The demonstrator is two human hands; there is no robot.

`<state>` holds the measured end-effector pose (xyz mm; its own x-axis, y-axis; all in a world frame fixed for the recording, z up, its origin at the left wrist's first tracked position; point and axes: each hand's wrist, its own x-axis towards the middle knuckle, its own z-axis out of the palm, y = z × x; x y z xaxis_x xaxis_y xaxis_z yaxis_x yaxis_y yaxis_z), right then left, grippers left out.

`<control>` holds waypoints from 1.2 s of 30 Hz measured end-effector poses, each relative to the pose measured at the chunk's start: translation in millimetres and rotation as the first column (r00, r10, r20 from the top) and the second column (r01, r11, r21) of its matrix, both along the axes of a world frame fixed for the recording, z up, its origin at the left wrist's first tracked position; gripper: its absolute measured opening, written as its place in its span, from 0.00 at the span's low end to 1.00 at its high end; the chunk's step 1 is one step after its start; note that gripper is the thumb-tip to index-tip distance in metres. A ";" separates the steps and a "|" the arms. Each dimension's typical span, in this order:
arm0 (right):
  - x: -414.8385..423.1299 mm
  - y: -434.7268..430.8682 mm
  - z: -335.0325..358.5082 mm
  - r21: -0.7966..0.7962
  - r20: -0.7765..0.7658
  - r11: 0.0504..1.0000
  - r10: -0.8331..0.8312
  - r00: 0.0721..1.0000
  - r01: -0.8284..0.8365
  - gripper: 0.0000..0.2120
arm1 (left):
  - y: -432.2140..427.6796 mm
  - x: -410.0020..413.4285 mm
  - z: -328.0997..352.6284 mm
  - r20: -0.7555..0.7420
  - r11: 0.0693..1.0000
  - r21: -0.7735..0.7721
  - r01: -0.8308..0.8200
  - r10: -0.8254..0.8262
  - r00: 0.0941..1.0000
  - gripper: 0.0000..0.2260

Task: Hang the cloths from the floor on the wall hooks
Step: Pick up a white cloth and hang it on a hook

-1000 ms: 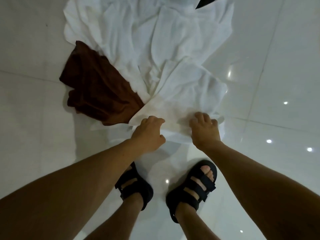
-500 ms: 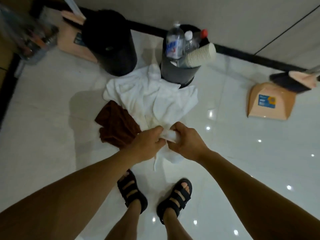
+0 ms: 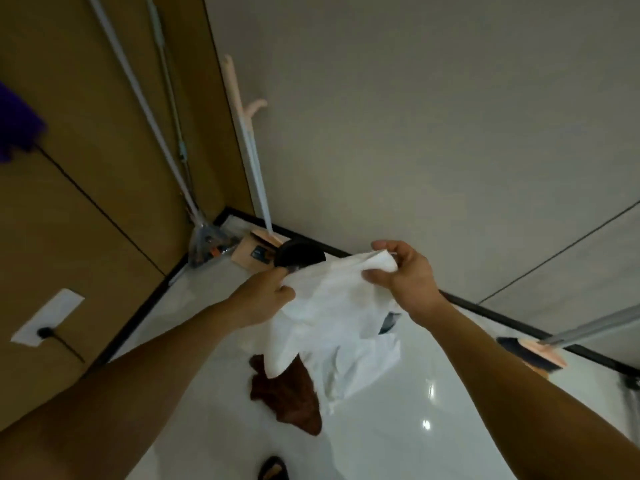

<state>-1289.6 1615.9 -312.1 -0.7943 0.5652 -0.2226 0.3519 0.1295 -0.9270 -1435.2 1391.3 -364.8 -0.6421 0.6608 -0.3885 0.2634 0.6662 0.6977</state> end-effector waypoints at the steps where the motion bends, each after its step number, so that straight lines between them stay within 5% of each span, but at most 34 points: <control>1: -12.4 -10.1 21.2 0.016 -0.061 1.000 0.026 0.998 -0.025 0.19 | -8.2 -7.8 19.5 -0.032 1.000 -0.020 0.006 -0.006 0.999 0.11; 4: -49.1 -45.4 81.0 0.123 -0.150 0.980 0.176 0.973 -0.158 0.11 | -24.7 -23.0 79.4 -0.093 0.998 -0.022 0.061 -0.063 0.994 0.12; 7: -74.7 -79.5 132.9 0.256 -0.180 0.914 0.366 0.913 -0.316 0.08 | -28.6 -21.1 140.6 -0.150 0.977 0.214 0.016 0.017 0.989 0.22; 11: -89.6 -107.2 184.3 0.311 -0.299 0.880 0.450 0.841 -0.360 0.04 | -37.1 -12.6 211.8 -0.201 0.863 0.488 -0.126 0.252 0.947 0.13; 16: -89.9 -113.6 222.2 0.382 -0.199 0.769 0.610 0.767 -0.512 0.19 | -66.2 -1.3 282.8 -0.181 0.742 0.626 -0.240 0.438 0.881 0.03; 20: -89.0 -110.2 225.6 0.298 -0.061 0.729 0.658 0.750 -0.616 0.13 | -98.3 12.2 327.3 -0.358 0.713 0.646 -0.272 0.598 0.717 0.06; 24: -91.2 -134.5 241.7 0.178 -0.306 0.803 0.595 0.743 -0.570 0.10 | -140.9 36.9 347.6 -0.625 0.795 0.561 -0.232 0.590 0.511 0.17; 27: -88.1 -165.6 248.4 0.206 -0.428 0.765 0.631 0.647 -0.611 0.04 | -165.6 53.6 364.5 -0.707 0.786 0.519 -0.336 0.615 0.349 0.09; 30: -87.6 -180.2 239.2 0.315 -0.226 0.596 0.803 0.551 -0.739 0.08 | -191.9 73.3 385.0 -0.682 0.684 0.589 -0.431 0.706 0.190 0.02; 33: -95.4 -184.4 220.5 0.427 0.114 0.399 0.866 0.486 -0.811 0.12 | -228.4 93.1 404.2 -0.541 0.474 0.682 -0.557 0.839 0.053 0.11; 36: -100.8 -189.5 214.6 0.427 0.149 0.441 0.827 0.542 -0.789 0.12 | -271.3 114.1 412.6 -0.465 0.350 0.663 -0.661 0.885 0.002 0.14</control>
<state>-1390.4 1426.4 -97.6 -0.9410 -0.3300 -0.0751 -0.1781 0.6716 -0.7192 -1321.1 1120.0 47.9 -0.7298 -0.4560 0.5094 0.0831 0.6803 0.7282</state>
